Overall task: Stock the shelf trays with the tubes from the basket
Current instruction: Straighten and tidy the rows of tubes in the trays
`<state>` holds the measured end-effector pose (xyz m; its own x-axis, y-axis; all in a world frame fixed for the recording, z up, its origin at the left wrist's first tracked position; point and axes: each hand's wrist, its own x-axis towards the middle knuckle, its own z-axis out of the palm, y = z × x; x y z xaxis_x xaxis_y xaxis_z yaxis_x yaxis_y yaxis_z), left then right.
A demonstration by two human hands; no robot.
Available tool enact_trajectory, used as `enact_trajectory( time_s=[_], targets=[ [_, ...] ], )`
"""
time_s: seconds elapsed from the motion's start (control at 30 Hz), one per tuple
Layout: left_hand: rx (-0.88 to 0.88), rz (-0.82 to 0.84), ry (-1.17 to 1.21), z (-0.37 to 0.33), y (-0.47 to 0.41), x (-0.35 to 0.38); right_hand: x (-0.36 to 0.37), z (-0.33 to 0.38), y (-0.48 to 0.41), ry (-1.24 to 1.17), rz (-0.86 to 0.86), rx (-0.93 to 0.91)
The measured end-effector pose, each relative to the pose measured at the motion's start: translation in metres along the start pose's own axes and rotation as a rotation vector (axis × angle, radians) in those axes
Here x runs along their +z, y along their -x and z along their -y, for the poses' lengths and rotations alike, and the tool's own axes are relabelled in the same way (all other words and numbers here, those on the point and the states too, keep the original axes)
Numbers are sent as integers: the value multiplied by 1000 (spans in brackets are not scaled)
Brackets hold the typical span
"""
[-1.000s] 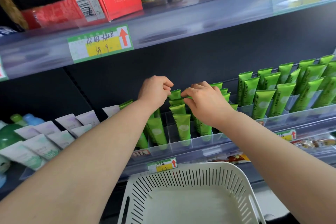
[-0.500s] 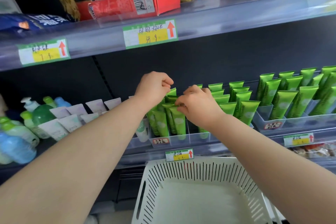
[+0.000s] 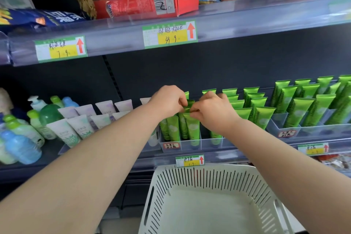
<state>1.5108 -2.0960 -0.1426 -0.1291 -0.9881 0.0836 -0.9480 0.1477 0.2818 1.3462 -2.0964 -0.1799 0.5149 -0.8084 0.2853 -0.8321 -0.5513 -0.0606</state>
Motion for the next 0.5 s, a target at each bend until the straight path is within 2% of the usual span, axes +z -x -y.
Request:
enact_trajectory(
  time_s=[0.13, 0.33, 0.5],
  targets=[
    [-14, -31, -134, -6, 0, 1, -5, -4, 5, -28, -65, 21],
    [-16, -121, -100, -18, -4, 10, -11, -19, 12, -51, -107, 91],
    [10, -76, -114, -27, -7, 12, -13, -25, 14, -44, -96, 101]
  ],
)
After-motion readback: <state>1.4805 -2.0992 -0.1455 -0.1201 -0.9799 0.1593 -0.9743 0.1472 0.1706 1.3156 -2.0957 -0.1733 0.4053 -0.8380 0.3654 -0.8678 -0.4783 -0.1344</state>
